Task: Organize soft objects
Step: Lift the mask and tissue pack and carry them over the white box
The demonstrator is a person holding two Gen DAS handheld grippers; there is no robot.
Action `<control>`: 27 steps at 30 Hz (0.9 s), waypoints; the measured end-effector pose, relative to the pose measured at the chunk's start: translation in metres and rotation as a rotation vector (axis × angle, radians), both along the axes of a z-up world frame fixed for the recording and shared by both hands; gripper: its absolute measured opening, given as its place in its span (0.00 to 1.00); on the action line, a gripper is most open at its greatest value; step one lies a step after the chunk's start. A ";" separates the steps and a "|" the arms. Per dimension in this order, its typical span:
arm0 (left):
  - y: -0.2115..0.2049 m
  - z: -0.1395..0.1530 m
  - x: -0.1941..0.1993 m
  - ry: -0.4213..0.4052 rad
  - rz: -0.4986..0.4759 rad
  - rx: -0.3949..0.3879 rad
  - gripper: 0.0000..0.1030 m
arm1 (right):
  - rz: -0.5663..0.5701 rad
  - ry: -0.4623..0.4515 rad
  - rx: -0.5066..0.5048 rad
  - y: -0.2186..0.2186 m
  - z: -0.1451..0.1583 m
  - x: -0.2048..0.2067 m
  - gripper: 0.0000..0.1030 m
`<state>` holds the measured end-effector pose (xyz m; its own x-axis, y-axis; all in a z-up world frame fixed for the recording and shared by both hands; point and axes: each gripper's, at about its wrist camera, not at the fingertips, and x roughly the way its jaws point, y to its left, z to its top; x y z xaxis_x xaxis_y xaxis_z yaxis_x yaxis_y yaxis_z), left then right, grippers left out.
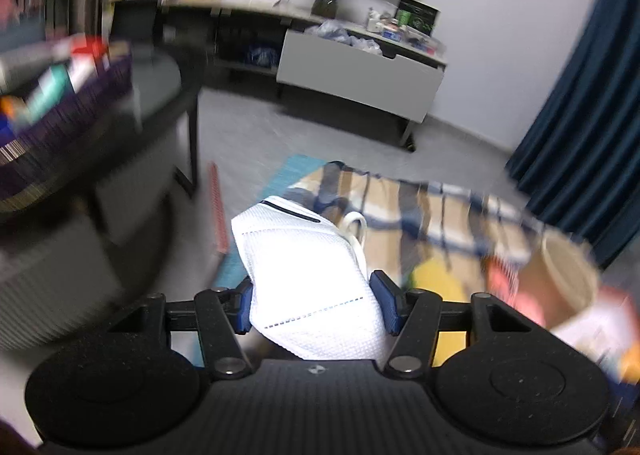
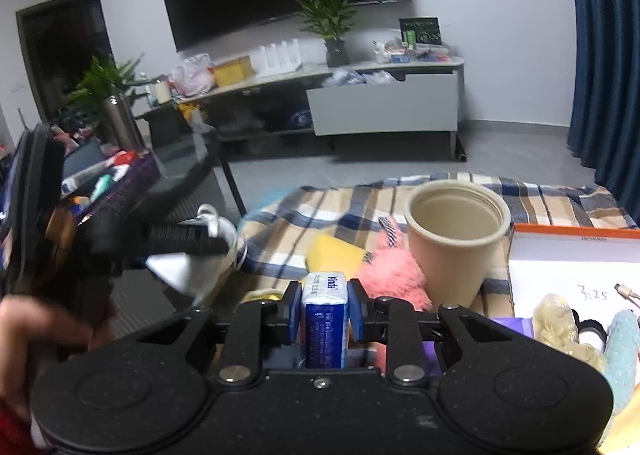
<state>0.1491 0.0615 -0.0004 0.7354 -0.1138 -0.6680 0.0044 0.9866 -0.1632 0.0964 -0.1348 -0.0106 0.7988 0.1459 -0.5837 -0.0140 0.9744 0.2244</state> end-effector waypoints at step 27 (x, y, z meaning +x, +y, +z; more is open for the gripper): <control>-0.071 0.055 -0.079 -0.135 -0.068 0.183 0.56 | -0.018 -0.163 -0.087 -0.016 0.064 -0.046 0.30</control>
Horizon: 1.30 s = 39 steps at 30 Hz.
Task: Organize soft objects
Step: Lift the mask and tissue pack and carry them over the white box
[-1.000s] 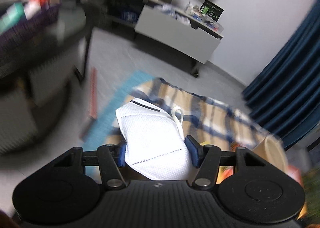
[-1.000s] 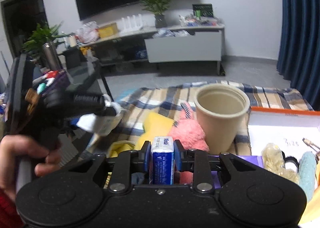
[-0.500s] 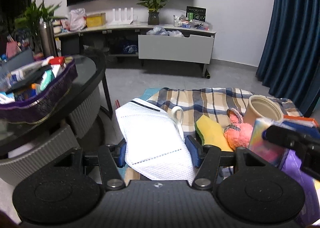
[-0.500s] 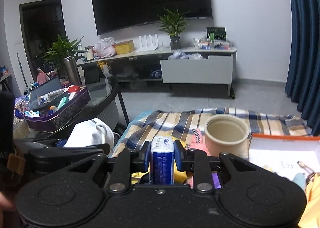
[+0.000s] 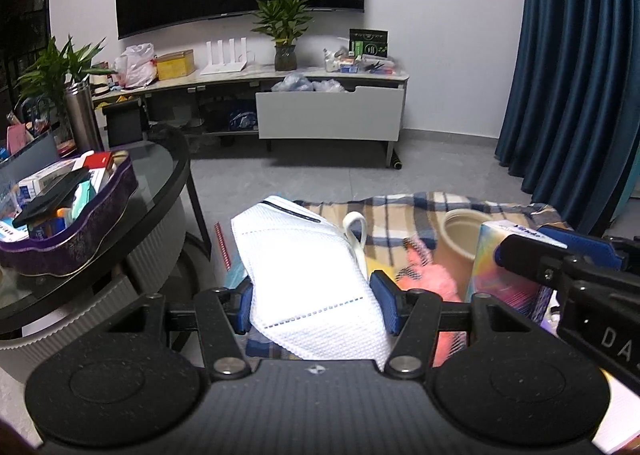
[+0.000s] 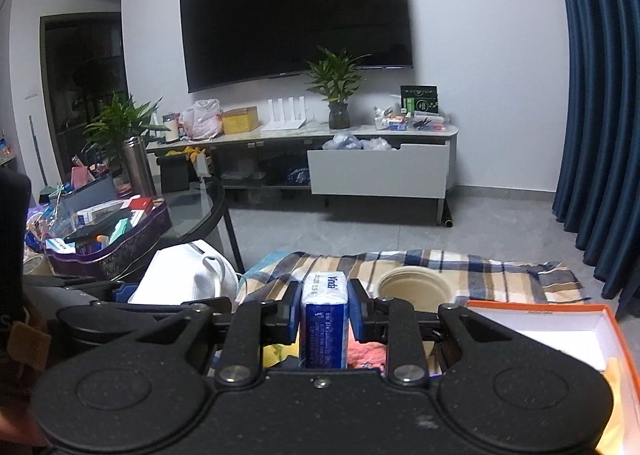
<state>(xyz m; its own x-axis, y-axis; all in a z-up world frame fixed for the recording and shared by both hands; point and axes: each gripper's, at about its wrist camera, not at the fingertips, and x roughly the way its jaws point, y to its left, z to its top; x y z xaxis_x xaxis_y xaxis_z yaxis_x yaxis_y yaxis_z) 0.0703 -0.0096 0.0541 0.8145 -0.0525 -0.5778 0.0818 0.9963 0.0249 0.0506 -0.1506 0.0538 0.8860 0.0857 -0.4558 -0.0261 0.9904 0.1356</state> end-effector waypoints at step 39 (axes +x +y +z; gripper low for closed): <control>-0.060 0.003 -0.006 0.020 -0.136 -0.029 0.57 | -0.128 -0.041 0.025 -0.070 0.008 -0.028 0.30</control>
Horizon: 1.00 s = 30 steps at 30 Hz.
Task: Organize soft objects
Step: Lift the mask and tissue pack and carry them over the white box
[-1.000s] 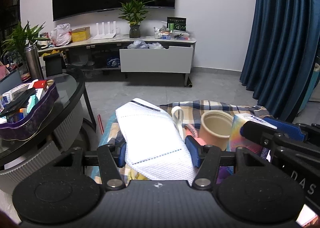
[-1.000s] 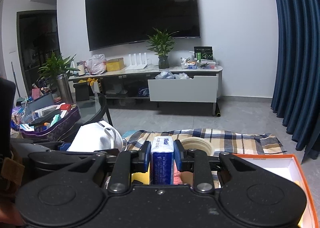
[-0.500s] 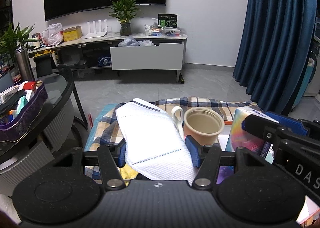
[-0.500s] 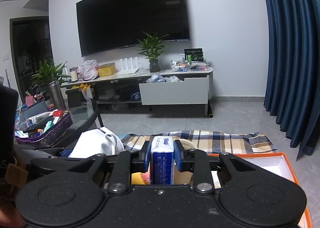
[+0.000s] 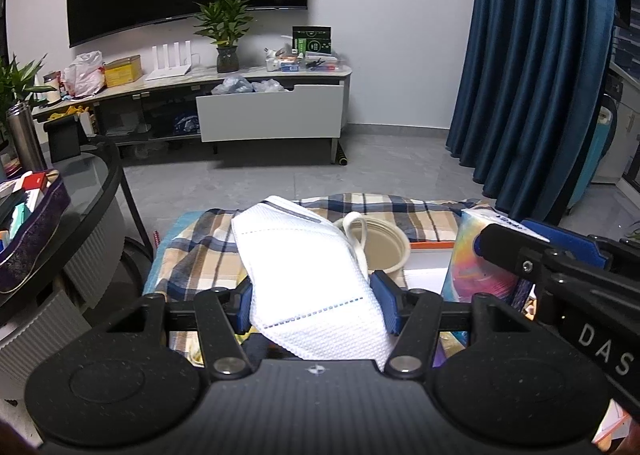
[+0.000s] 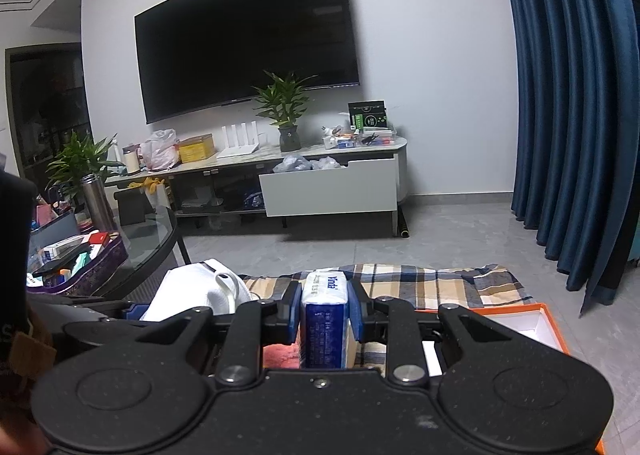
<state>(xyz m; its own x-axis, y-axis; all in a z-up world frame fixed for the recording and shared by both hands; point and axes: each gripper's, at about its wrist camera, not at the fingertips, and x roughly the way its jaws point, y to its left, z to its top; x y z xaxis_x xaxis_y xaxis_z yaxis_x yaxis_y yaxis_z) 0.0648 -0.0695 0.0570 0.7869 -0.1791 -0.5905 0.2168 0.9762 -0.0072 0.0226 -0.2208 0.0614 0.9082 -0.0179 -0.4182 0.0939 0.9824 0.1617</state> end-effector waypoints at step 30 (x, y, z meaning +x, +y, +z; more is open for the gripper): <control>-0.037 -0.008 0.000 0.031 -0.112 0.000 0.57 | -0.109 0.012 0.016 -0.045 -0.009 -0.012 0.30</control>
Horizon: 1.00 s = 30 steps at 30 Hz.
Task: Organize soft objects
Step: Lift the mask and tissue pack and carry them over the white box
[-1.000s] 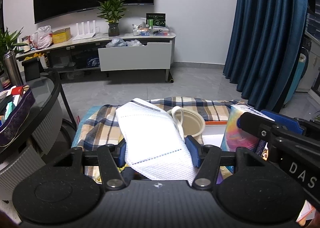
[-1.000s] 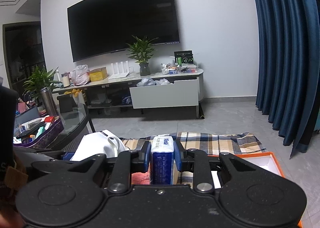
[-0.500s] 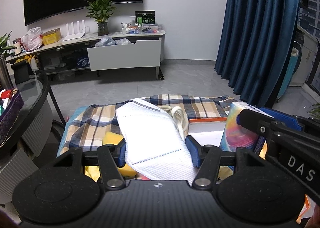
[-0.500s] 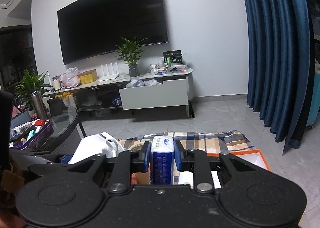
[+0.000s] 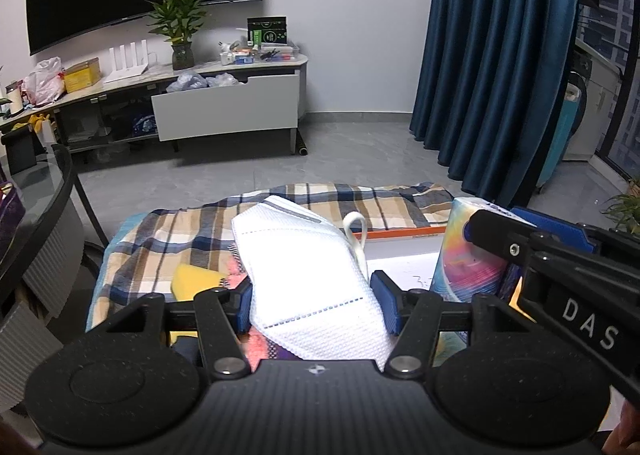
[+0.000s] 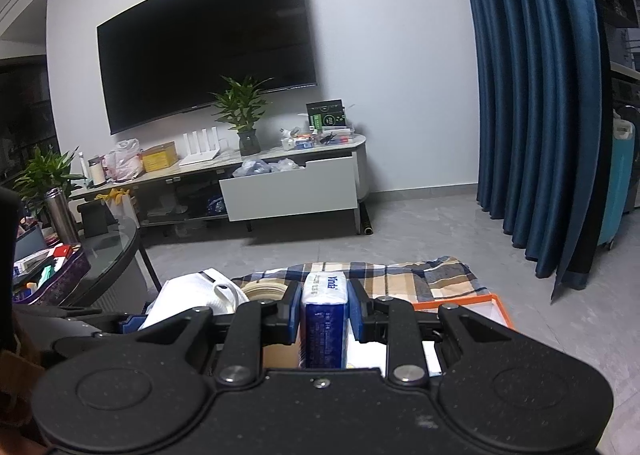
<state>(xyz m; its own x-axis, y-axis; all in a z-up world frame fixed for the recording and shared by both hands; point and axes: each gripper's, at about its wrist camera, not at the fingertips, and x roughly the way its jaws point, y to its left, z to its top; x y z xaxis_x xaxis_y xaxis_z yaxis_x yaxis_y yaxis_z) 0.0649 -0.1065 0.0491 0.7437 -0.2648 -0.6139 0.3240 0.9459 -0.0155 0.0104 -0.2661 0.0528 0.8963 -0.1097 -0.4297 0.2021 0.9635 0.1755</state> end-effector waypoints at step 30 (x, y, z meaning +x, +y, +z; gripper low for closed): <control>-0.041 -0.016 0.005 0.085 -0.108 -0.028 0.57 | -0.138 0.027 -0.014 -0.049 -0.013 -0.014 0.30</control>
<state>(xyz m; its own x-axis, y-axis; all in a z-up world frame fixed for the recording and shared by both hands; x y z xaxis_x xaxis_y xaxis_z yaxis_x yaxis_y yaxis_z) 0.0698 -0.1477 0.0326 0.6551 -0.3589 -0.6648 0.4207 0.9042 -0.0736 -0.0031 -0.3146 0.0394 0.8601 -0.2378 -0.4512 0.3377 0.9285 0.1544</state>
